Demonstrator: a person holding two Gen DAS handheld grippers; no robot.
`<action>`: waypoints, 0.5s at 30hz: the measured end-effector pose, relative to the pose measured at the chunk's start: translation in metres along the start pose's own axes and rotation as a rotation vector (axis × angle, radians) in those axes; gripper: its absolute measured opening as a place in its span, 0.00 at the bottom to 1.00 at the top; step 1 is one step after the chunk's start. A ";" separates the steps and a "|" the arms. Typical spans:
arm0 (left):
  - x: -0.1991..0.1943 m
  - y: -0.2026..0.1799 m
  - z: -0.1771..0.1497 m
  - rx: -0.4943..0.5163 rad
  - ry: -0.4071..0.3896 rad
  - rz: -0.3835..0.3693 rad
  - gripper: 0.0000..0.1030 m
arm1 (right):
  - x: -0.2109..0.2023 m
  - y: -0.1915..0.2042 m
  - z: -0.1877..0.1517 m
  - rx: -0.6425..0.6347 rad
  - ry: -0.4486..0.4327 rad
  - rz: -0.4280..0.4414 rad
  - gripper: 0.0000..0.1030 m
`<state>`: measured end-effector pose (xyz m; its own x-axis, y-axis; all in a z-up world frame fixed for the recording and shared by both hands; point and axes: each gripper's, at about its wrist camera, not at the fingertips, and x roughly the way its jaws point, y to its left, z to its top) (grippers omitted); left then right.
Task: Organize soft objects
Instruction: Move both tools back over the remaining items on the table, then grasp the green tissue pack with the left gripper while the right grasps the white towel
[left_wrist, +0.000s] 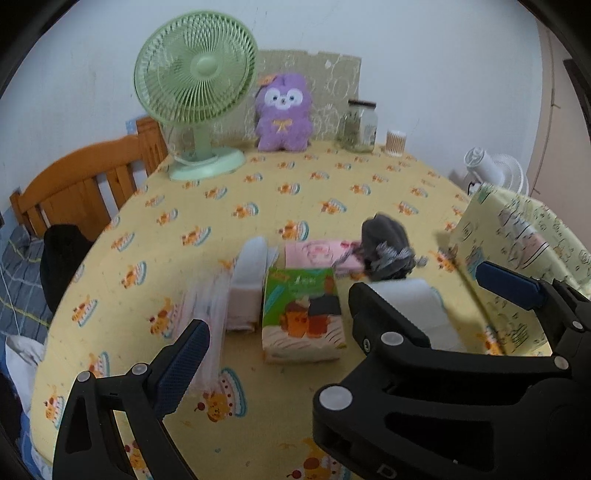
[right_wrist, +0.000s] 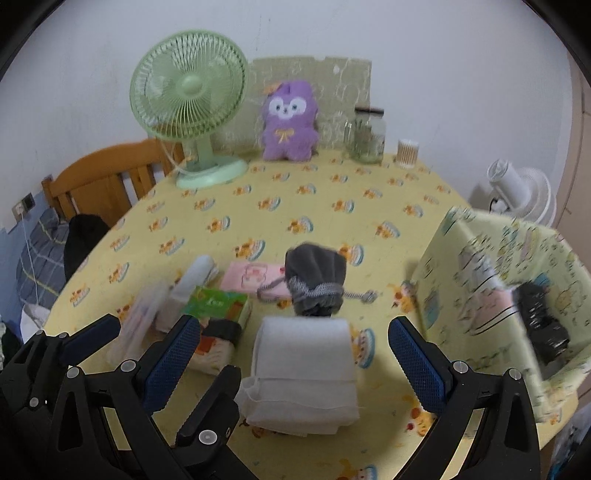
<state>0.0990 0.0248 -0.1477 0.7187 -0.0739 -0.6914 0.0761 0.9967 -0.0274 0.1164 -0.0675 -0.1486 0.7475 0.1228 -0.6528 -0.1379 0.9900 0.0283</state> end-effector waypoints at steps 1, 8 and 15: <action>0.003 0.000 -0.001 -0.003 0.010 0.001 0.94 | 0.004 0.000 -0.001 0.000 0.015 0.004 1.00; 0.019 -0.003 -0.004 -0.019 0.064 0.012 0.93 | 0.028 -0.007 -0.005 0.030 0.091 0.002 0.90; 0.028 -0.003 -0.006 -0.029 0.106 0.001 0.93 | 0.044 -0.011 -0.009 0.032 0.158 0.006 0.60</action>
<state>0.1148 0.0196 -0.1706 0.6416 -0.0701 -0.7638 0.0536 0.9975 -0.0464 0.1453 -0.0735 -0.1846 0.6350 0.1193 -0.7633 -0.1199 0.9913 0.0551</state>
